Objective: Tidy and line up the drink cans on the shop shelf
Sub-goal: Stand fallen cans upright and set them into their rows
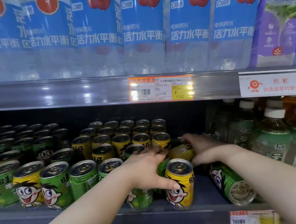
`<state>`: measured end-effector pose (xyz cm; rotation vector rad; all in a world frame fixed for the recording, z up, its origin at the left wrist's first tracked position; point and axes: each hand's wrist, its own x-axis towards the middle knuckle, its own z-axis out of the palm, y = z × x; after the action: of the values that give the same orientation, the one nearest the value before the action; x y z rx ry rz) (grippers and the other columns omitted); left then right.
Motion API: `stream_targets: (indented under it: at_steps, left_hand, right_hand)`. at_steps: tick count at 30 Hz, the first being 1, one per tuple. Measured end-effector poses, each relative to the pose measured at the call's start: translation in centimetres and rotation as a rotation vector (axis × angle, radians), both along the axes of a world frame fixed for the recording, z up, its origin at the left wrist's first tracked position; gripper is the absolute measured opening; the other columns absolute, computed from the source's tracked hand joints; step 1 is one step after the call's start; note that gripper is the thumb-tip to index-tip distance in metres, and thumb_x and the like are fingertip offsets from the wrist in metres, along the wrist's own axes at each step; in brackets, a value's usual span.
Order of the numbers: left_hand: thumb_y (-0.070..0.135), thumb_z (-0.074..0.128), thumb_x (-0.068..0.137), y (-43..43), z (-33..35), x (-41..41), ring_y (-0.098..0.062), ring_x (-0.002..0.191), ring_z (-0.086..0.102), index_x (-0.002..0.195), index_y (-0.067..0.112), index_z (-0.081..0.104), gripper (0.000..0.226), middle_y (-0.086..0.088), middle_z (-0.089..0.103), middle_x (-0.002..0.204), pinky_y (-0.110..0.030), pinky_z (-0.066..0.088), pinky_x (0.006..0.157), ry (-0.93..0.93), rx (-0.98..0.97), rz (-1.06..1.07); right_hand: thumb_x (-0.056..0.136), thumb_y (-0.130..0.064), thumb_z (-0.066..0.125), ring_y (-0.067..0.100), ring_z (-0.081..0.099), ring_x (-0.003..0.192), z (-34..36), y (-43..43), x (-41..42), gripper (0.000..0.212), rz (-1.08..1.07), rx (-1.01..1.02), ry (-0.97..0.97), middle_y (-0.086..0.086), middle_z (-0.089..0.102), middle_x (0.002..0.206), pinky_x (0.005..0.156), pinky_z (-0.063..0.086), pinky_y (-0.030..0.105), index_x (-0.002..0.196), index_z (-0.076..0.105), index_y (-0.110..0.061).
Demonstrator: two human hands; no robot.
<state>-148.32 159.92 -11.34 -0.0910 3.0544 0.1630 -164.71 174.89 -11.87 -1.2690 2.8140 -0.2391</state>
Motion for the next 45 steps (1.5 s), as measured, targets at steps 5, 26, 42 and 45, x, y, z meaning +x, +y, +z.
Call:
stream_targets:
  at_steps: [5, 26, 42, 45]
  left_hand:
    - [0.075, 0.051, 0.069, 0.0, -0.2, -0.1, -0.02, 0.144, 0.003, 0.147, 0.031, 0.006, 0.1, 0.003, 0.002, 0.158, -0.043, 0.011, 0.117, -0.005, -0.012, 0.007]
    - [0.078, 0.047, 0.068, -0.2, -0.6, -0.5, -0.022, 0.144, 0.004, 0.147, 0.031, 0.003, 0.102, 0.002, 0.0, 0.158, -0.043, 0.012, 0.116, -0.006, -0.06, -0.017]
    - [0.079, 0.046, 0.067, -0.4, -0.6, -0.5, -0.022, 0.145, 0.001, 0.147, 0.03, 0.002, 0.104, 0.0, 0.0, 0.158, -0.047, 0.01, 0.116, -0.02, -0.058, -0.015]
    - [0.078, 0.047, 0.068, -0.2, -0.5, -0.4, -0.022, 0.145, 0.001, 0.147, 0.03, 0.002, 0.103, 0.0, 0.0, 0.158, -0.047, 0.01, 0.116, -0.023, -0.054, -0.01]
  right_hand:
    - [0.07, -0.025, 0.076, 0.015, 0.05, 0.115, 0.5, -0.1, 0.8, 0.075, 0.016, -0.234, -0.223, 0.0, 0.048, 0.134, 0.091, 0.041, 0.023, 0.133, 0.035, -0.027]
    - [0.069, -0.061, 0.068, 0.033, 0.041, 0.129, 0.1, 5.3, 7.6, 0.109, -0.35, 0.388, 0.042, 0.014, 0.029, 0.148, 0.1, 0.044, 0.039, 0.148, 0.007, -0.015]
    - [0.073, -0.049, 0.069, 0.016, 0.053, 0.106, 1.7, 5.7, 8.0, 0.054, -0.237, -0.17, -0.193, -0.003, 0.054, 0.121, 0.09, 0.046, 0.028, 0.119, 0.051, -0.027]
    - [0.083, -0.052, 0.058, 0.016, 0.052, 0.117, 2.5, 5.0, 7.4, 0.051, -0.199, -0.222, -0.351, -0.004, 0.054, 0.127, 0.093, 0.041, 0.023, 0.125, 0.054, -0.025]
